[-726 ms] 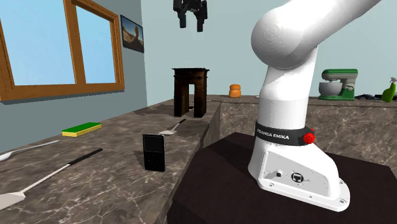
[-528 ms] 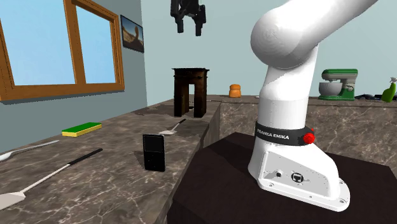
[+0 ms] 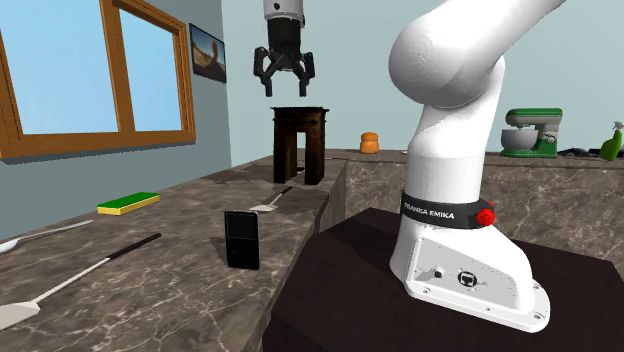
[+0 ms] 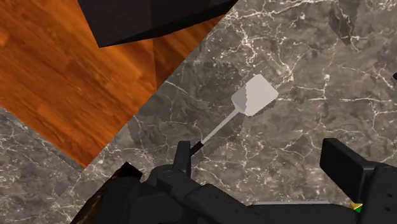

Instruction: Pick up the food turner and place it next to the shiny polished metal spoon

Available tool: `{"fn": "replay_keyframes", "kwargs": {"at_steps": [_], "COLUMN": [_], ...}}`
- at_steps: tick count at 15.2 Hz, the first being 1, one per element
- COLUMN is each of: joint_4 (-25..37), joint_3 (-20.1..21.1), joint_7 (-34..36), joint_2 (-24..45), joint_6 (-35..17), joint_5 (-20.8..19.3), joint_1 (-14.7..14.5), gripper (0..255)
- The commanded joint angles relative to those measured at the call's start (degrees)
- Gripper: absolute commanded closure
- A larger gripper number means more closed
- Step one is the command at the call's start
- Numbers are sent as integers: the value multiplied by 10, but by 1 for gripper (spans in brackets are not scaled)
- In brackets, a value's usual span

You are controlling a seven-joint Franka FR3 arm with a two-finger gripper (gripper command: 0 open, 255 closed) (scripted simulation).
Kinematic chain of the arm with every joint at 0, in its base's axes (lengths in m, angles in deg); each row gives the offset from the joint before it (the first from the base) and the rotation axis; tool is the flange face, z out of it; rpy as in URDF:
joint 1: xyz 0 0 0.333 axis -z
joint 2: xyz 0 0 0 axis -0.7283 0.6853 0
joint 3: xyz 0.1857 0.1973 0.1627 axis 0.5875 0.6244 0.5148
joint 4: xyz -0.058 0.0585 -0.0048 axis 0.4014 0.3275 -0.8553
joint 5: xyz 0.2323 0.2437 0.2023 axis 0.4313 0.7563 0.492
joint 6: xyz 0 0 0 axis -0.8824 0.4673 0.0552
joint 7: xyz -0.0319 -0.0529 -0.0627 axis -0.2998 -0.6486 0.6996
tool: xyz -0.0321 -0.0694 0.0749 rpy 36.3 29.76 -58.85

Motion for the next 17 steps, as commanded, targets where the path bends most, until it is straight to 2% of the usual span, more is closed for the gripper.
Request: {"fn": "replay_keyframes", "kwargs": {"at_steps": [1, 9, 17], "joint_4": [-11, -17, 25], "joint_3": [11, 42, 45], "joint_7": [44, 208, 391], "joint_2": [35, 199, 386], "joint_6": [-47, -212, -351], "joint_5": [4, -4, -58], "joint_1": [13, 68, 113], "gripper": [0, 0, 0]}}
